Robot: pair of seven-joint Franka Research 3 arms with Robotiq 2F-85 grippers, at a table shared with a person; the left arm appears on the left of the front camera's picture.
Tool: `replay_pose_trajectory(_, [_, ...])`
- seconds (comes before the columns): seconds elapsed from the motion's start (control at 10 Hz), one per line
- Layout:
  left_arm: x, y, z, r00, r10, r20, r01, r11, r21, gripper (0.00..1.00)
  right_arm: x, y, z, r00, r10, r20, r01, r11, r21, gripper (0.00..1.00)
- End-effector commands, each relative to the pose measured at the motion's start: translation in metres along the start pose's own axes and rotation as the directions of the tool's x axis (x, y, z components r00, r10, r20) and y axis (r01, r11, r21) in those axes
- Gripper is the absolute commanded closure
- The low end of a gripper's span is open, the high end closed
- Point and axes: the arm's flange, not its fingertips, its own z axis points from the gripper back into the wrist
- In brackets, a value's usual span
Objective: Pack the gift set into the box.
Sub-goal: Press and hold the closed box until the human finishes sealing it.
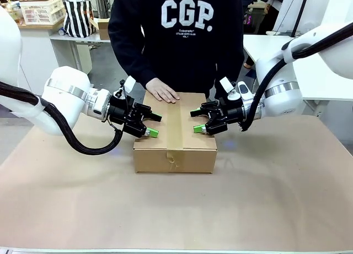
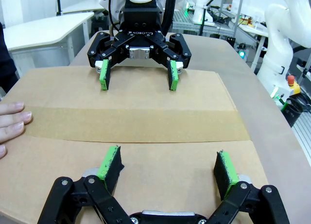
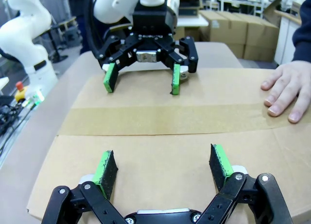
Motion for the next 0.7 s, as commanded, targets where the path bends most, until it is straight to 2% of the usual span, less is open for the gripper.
replay_pose_trajectory(0.0, [-0.0034, -0.0013, -0.0009, 1.0, 0.006, -0.007, -0.006, 1.0, 0.001, 0.0, -0.0031, 0.002, 0.0004, 1.0, -0.01, -0.004, 0.01, 1.0, -0.011, 0.0])
replay_pose_trajectory(0.6, [-0.0034, -0.0013, -0.0009, 1.0, 0.006, -0.007, -0.006, 1.0, 0.001, 0.0, -0.0031, 0.002, 0.0004, 1.0, -0.01, -0.004, 0.01, 1.0, -0.011, 0.0])
